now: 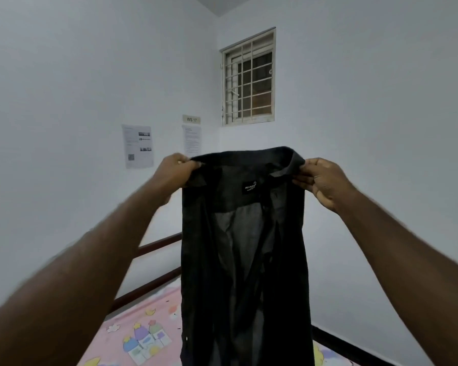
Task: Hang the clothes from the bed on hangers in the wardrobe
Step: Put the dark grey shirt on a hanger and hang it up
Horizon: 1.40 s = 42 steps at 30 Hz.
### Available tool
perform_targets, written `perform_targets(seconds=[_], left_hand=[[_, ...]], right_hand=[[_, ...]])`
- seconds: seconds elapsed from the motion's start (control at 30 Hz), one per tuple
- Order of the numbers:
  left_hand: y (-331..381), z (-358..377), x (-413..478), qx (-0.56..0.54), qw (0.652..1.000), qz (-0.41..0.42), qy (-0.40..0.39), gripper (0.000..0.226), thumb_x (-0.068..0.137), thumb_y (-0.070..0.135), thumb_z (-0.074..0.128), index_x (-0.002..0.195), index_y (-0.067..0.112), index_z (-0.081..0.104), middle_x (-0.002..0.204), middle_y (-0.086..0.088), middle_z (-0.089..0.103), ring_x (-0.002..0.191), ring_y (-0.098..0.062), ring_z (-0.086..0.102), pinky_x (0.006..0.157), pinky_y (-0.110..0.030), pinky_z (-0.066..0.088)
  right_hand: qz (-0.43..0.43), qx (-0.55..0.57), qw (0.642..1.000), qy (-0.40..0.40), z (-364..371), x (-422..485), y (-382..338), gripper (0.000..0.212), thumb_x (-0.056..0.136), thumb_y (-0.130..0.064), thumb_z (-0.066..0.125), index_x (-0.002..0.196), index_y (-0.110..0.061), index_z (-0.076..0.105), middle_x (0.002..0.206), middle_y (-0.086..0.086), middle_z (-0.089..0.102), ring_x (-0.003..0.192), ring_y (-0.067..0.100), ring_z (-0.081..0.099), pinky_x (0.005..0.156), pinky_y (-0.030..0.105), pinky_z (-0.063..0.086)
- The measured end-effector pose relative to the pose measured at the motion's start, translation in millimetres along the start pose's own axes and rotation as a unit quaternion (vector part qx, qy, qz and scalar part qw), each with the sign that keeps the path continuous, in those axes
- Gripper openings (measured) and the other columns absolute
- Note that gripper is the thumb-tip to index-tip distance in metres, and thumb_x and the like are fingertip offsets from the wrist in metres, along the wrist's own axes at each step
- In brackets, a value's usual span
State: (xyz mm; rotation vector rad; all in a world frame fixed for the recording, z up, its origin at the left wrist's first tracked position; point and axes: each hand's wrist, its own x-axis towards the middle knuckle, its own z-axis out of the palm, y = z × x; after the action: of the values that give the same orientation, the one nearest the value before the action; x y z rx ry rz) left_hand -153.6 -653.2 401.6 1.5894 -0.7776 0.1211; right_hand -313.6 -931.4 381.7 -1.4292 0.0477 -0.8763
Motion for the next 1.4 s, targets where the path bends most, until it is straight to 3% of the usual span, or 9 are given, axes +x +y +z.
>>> perform_targets(seconds=[0.17, 0.3, 0.4, 0.57, 0.73, 0.93, 1.03, 1.23, 1.4], left_hand=[[-50.9, -32.8, -33.2, 0.048, 0.995, 0.085, -0.034, 0.075, 0.064, 0.024, 0.078, 0.132, 0.032, 0.045, 0.129, 0.004, 0.052, 0.113, -0.009, 0.054, 0.089, -0.027, 0.047], [-161.6, 60.1, -69.8, 0.257, 0.949, -0.018, -0.183, 0.025, 0.064, 0.02, 0.053, 0.076, 0.003, 0.067, 0.066, -0.003, 0.063, 0.063, -0.002, 0.057, 0.064, -0.025, 0.038], [-187.5, 62.6, -68.2, 0.301, 0.947, -0.016, -0.11, 0.021, 0.072, 0.007, 0.05, 0.074, 0.004, 0.07, 0.077, -0.011, 0.069, 0.071, -0.019, 0.061, 0.061, -0.02, 0.038], [-171.0, 23.2, -35.2, 0.306, 0.946, 0.053, 0.093, 0.022, 0.082, 0.005, 0.056, 0.102, 0.013, 0.06, 0.091, -0.009, 0.067, 0.083, -0.026, 0.059, 0.076, -0.034, 0.047], [-176.8, 57.4, -44.5, 0.498, 0.857, 0.005, -0.133, 0.025, 0.088, 0.008, 0.047, 0.106, 0.007, 0.064, 0.109, -0.015, 0.066, 0.103, -0.035, 0.061, 0.083, -0.042, 0.05], [-182.1, 49.5, -49.9, 0.455, 0.89, -0.007, 0.021, 0.028, 0.087, 0.002, 0.038, 0.105, 0.009, 0.058, 0.101, -0.015, 0.061, 0.094, -0.035, 0.056, 0.075, -0.041, 0.045], [-183.2, 50.0, -50.5, 0.444, 0.895, -0.036, -0.027, 0.03, 0.087, 0.0, 0.038, 0.106, 0.009, 0.059, 0.108, -0.018, 0.063, 0.097, -0.037, 0.058, 0.08, -0.043, 0.05], [-221.1, 69.8, -108.4, 0.202, 0.971, -0.021, 0.129, 0.053, 0.081, 0.001, 0.038, 0.128, 0.014, 0.059, 0.121, 0.0, 0.063, 0.113, -0.015, 0.056, 0.097, -0.016, 0.04], [-326.5, 117.4, -282.9, 0.151, 0.964, -0.204, 0.075, 0.054, 0.081, -0.013, 0.041, 0.127, 0.008, 0.06, 0.121, -0.01, 0.065, 0.109, -0.014, 0.056, 0.091, -0.018, 0.038]], right_hand=[[-0.016, 0.03, 0.999, 0.015, -32.4, -21.8, 35.0, 0.026, 0.087, 0.01, 0.06, 0.098, -0.012, 0.055, 0.083, 0.005, 0.071, 0.075, 0.014, 0.07, 0.075, 0.029, 0.06], [0.082, -0.356, 0.929, -0.06, -25.2, -38.3, 126.6, 0.01, 0.064, -0.005, 0.068, 0.069, -0.006, 0.06, 0.069, 0.011, 0.063, 0.062, 0.021, 0.058, 0.061, 0.032, 0.048], [0.044, -0.55, 0.832, -0.065, -37.9, -36.1, 147.7, 0.017, 0.071, -0.003, 0.062, 0.06, -0.013, 0.053, 0.063, 0.006, 0.056, 0.069, 0.024, 0.056, 0.051, 0.023, 0.036], [-0.057, -0.544, 0.837, 0.038, -64.0, -21.9, 112.3, 0.003, 0.062, -0.022, 0.057, 0.061, -0.021, 0.054, 0.068, 0.005, 0.056, 0.071, 0.026, 0.054, 0.059, 0.026, 0.039], [0.102, -0.628, 0.753, -0.166, -69.0, -40.3, 166.6, 0.012, 0.074, 0.0, 0.054, 0.078, -0.009, 0.062, 0.088, 0.01, 0.062, 0.088, 0.024, 0.057, 0.067, 0.027, 0.038], [0.035, -0.619, 0.784, -0.018, -92.1, -38.1, 177.9, 0.039, 0.077, 0.0, 0.054, 0.111, -0.019, 0.048, 0.089, 0.01, 0.059, 0.082, 0.031, 0.056, 0.071, 0.034, 0.044], [0.087, -0.697, 0.707, -0.082, -96.6, -35.4, 176.4, 0.033, 0.077, -0.005, 0.052, 0.105, -0.022, 0.057, 0.104, 0.011, 0.062, 0.093, 0.033, 0.057, 0.075, 0.036, 0.045], [-0.005, -0.501, 0.859, 0.103, -102.6, -94.3, 204.7, 0.065, 0.07, 0.012, 0.038, 0.128, -0.008, 0.058, 0.128, 0.017, 0.06, 0.12, 0.032, 0.052, 0.104, 0.032, 0.037], [0.167, -0.5, 0.848, 0.057, -137.5, -258.8, 318.9, 0.042, 0.078, 0.007, 0.047, 0.115, 0.006, 0.067, 0.12, 0.027, 0.064, 0.117, 0.041, 0.056, 0.106, 0.036, 0.036]])
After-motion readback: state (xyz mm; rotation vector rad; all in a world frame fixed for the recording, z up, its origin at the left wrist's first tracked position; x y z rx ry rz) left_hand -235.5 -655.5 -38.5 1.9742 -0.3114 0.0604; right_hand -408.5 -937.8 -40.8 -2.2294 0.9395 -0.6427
